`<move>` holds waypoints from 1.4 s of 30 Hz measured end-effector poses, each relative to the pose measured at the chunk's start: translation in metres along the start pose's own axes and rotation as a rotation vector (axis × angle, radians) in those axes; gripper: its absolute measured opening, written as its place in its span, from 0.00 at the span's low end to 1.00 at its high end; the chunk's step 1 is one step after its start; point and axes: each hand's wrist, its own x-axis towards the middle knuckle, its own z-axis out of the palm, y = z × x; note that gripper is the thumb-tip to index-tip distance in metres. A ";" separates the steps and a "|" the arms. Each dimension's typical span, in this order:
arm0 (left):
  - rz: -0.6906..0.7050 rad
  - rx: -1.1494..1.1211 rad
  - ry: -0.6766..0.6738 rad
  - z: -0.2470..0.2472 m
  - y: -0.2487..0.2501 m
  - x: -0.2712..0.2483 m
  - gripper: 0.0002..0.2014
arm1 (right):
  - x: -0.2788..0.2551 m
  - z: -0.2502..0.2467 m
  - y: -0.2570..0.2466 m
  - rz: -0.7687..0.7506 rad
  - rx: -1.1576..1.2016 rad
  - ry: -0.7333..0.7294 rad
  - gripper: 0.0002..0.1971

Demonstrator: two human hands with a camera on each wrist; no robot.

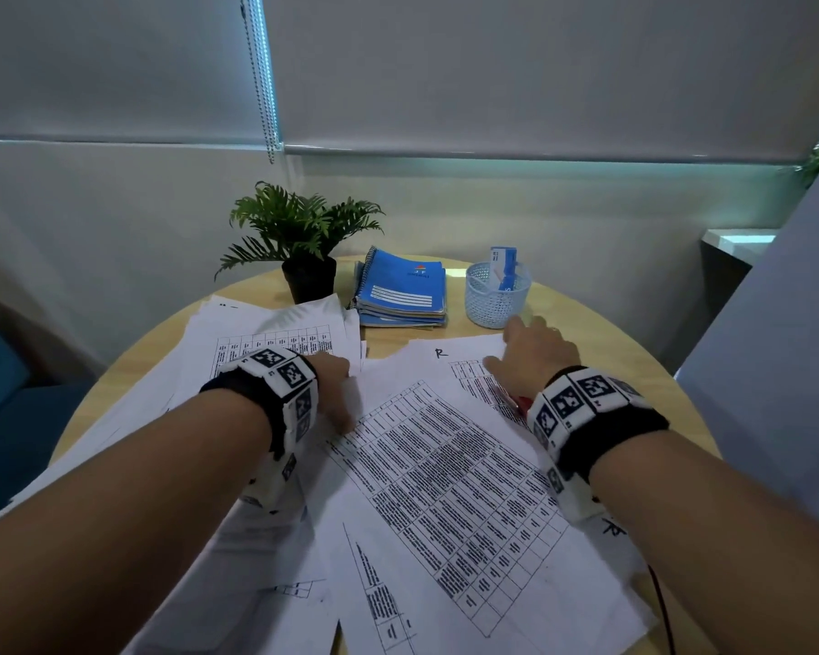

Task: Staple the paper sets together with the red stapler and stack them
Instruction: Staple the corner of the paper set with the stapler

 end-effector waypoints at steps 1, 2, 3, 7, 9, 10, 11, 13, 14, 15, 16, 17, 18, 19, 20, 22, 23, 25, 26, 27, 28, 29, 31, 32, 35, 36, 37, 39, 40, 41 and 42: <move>0.005 -0.024 0.007 0.000 0.000 -0.001 0.34 | -0.004 -0.004 -0.009 -0.059 0.055 0.026 0.22; 0.008 -0.063 0.015 0.000 0.000 -0.002 0.34 | -0.005 -0.004 -0.018 -0.119 0.142 0.012 0.18; 0.013 -0.108 0.032 -0.001 -0.001 -0.004 0.33 | -0.008 -0.004 -0.026 -0.161 0.241 -0.032 0.15; 0.086 -0.159 0.164 -0.009 -0.006 -0.013 0.27 | -0.017 0.006 -0.054 -0.212 0.582 -0.146 0.09; 0.118 -0.182 0.227 -0.012 -0.009 -0.021 0.24 | -0.019 0.010 -0.064 -0.198 0.657 -0.116 0.11; 0.126 -0.194 0.252 -0.013 -0.010 -0.025 0.23 | -0.019 0.011 -0.068 -0.176 0.678 -0.112 0.12; 0.131 -0.201 0.273 -0.013 -0.012 -0.029 0.21 | -0.019 0.011 -0.071 -0.149 0.689 -0.125 0.13; 0.153 -0.208 0.308 -0.011 -0.015 -0.035 0.17 | -0.019 0.009 -0.076 -0.103 0.696 -0.183 0.15; 0.165 -0.210 0.320 -0.010 -0.016 -0.037 0.16 | -0.020 0.007 -0.078 -0.079 0.723 -0.218 0.14; 0.172 -0.220 0.323 -0.009 -0.017 -0.039 0.16 | -0.021 0.006 -0.079 -0.058 0.770 -0.250 0.14; 0.174 -0.237 0.323 -0.009 -0.018 -0.042 0.17 | -0.024 0.004 -0.079 -0.043 0.814 -0.266 0.13; 0.176 -0.252 0.321 -0.008 -0.018 -0.044 0.19 | -0.026 0.002 -0.080 -0.034 0.833 -0.273 0.13; 0.182 -0.260 0.324 -0.008 -0.018 -0.045 0.20 | -0.029 0.001 -0.081 -0.030 0.837 -0.270 0.13; 0.189 -0.259 0.327 -0.007 -0.018 -0.047 0.21 | -0.031 0.000 -0.082 -0.026 0.836 -0.267 0.13; 0.197 -0.256 0.330 -0.007 -0.018 -0.048 0.21 | -0.032 0.001 -0.083 -0.024 0.836 -0.263 0.14; 0.207 -0.264 0.332 -0.007 -0.019 -0.049 0.21 | -0.033 0.000 -0.085 -0.022 0.830 -0.265 0.16; 0.205 -0.274 0.328 -0.008 -0.019 -0.049 0.21 | -0.034 0.001 -0.085 -0.033 0.822 -0.272 0.17; 0.179 -0.288 0.325 -0.007 -0.020 -0.050 0.20 | -0.036 0.002 -0.087 -0.068 0.823 -0.259 0.16; 0.158 -0.273 0.343 -0.007 -0.020 -0.050 0.17 | -0.037 0.003 -0.088 -0.072 0.850 -0.230 0.14; 0.134 -0.243 0.376 -0.008 -0.019 -0.049 0.14 | -0.038 0.005 -0.089 -0.067 0.892 -0.194 0.13; 0.104 -0.217 0.412 -0.008 -0.018 -0.047 0.11 | -0.040 0.007 -0.090 -0.069 0.929 -0.146 0.11; 0.073 -0.211 0.444 -0.009 -0.016 -0.045 0.12 | -0.041 0.009 -0.092 -0.080 0.947 -0.101 0.09; 0.030 -0.260 0.486 -0.011 -0.011 -0.040 0.14 | -0.043 0.012 -0.095 -0.123 0.933 -0.031 0.04; 0.028 -0.299 0.504 -0.010 -0.008 -0.037 0.13 | -0.045 0.013 -0.096 -0.146 0.926 0.000 0.05; 0.049 -0.407 0.505 -0.007 -0.002 -0.028 0.16 | -0.048 0.015 -0.097 -0.211 0.860 0.075 0.05; 0.055 -0.426 0.508 -0.006 -0.001 -0.025 0.18 | -0.049 0.015 -0.097 -0.226 0.813 0.104 0.06; 0.059 -0.434 0.519 -0.006 -0.001 -0.024 0.19 | -0.049 0.016 -0.097 -0.235 0.780 0.137 0.06; 0.066 -0.423 0.534 -0.006 -0.001 -0.023 0.19 | -0.049 0.017 -0.096 -0.243 0.755 0.205 0.06; 0.073 -0.409 0.538 -0.007 -0.001 -0.023 0.19 | -0.049 0.017 -0.096 -0.248 0.755 0.227 0.06; 0.080 -0.396 0.542 -0.007 -0.001 -0.024 0.19 | -0.048 0.017 -0.096 -0.256 0.756 0.233 0.06; 0.083 -0.386 0.551 -0.007 0.000 -0.025 0.19 | -0.047 0.016 -0.097 -0.268 0.762 0.232 0.06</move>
